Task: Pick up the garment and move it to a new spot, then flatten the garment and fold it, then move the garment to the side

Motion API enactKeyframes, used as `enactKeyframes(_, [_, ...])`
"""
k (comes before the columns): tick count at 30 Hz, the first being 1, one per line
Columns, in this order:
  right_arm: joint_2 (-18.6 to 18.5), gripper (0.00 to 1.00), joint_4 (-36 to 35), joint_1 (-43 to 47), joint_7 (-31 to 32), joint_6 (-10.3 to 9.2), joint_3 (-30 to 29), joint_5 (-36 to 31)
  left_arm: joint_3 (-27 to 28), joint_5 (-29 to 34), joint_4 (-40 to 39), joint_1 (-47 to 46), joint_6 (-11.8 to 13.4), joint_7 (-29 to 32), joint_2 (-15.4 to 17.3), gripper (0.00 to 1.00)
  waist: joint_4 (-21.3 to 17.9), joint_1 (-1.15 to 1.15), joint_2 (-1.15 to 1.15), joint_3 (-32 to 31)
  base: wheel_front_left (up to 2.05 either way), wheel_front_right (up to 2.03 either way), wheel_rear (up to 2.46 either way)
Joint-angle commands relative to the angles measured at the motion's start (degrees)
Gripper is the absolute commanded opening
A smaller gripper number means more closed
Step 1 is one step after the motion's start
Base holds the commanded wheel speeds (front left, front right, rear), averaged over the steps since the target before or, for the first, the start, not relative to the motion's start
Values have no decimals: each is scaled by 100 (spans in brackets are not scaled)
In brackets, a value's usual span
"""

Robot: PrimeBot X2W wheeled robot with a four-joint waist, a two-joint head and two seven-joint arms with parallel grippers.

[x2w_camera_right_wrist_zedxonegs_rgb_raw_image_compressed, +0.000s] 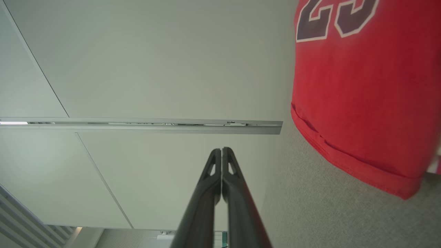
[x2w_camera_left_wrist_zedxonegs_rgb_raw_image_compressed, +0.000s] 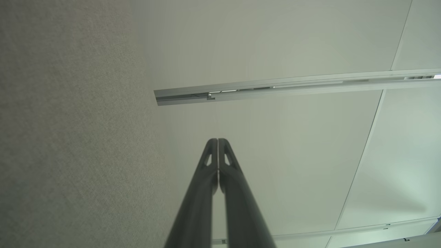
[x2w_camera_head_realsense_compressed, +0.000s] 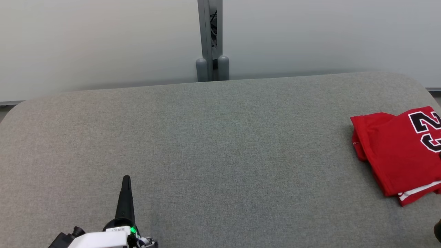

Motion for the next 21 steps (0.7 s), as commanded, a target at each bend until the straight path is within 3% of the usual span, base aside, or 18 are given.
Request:
enactKeyframes(1, [-40, 0, -15, -47, 14, 2, -21, 12, 11, -9, -1, -69, -26, -9, 12, 0, 0, 0, 0, 0, 0, 0, 0])
enactKeyframes(21, [-40, 0, -15, -46, 14, 2, -21, 11, 12, -9, -2, -70, -26, -9, 12, 0, 0, 0, 0, 0, 0, 0, 0])
